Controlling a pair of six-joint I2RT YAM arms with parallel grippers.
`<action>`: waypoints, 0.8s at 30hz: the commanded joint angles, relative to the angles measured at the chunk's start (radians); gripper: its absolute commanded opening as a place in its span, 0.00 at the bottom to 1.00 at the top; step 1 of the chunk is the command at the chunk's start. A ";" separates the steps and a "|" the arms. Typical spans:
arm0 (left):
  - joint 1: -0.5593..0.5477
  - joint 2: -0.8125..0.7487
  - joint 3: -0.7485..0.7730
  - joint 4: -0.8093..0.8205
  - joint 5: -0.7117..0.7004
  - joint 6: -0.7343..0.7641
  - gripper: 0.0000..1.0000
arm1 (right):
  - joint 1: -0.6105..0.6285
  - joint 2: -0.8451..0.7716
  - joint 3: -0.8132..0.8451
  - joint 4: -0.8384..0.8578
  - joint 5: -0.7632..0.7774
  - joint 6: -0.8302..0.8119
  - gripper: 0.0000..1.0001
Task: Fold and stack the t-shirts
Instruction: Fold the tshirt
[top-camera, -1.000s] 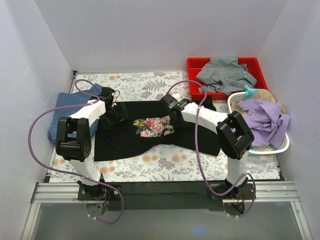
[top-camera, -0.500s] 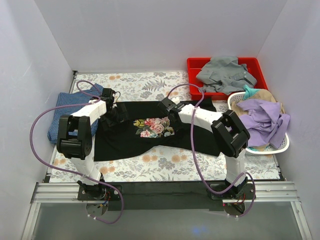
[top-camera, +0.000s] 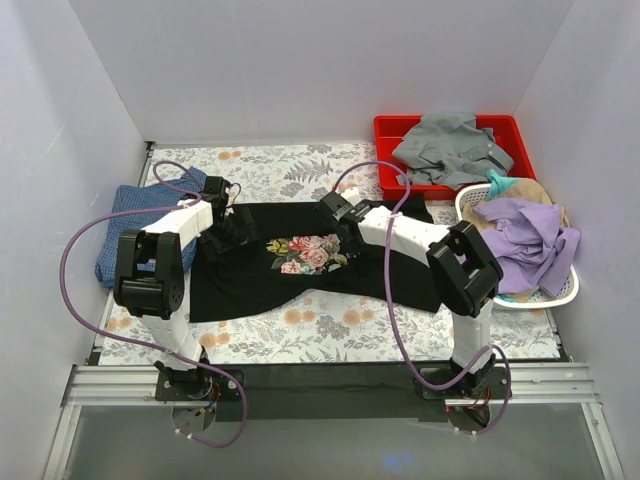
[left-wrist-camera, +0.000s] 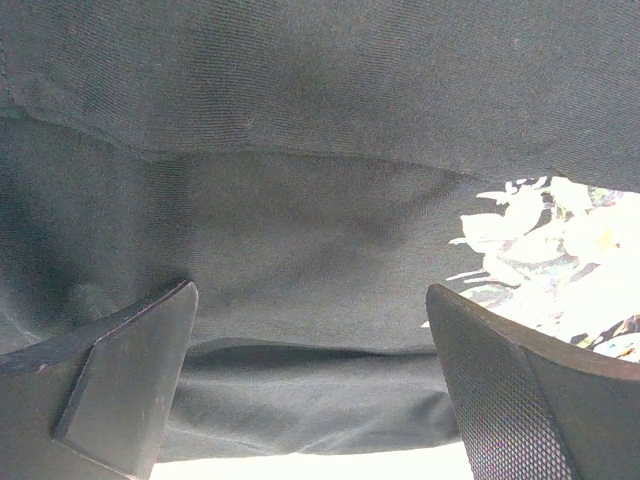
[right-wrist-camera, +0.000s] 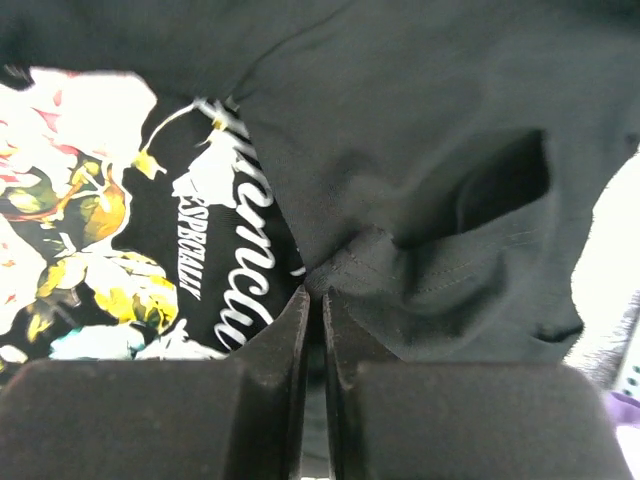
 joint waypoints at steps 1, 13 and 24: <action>-0.004 -0.015 0.023 0.000 -0.016 0.010 0.98 | 0.001 -0.108 0.015 -0.002 0.084 0.000 0.10; -0.004 -0.011 0.029 -0.006 -0.020 0.010 0.98 | 0.001 0.065 0.182 0.023 0.020 -0.081 0.05; -0.004 0.004 0.031 -0.008 -0.031 0.007 0.98 | -0.010 -0.070 0.078 0.017 0.162 -0.054 0.59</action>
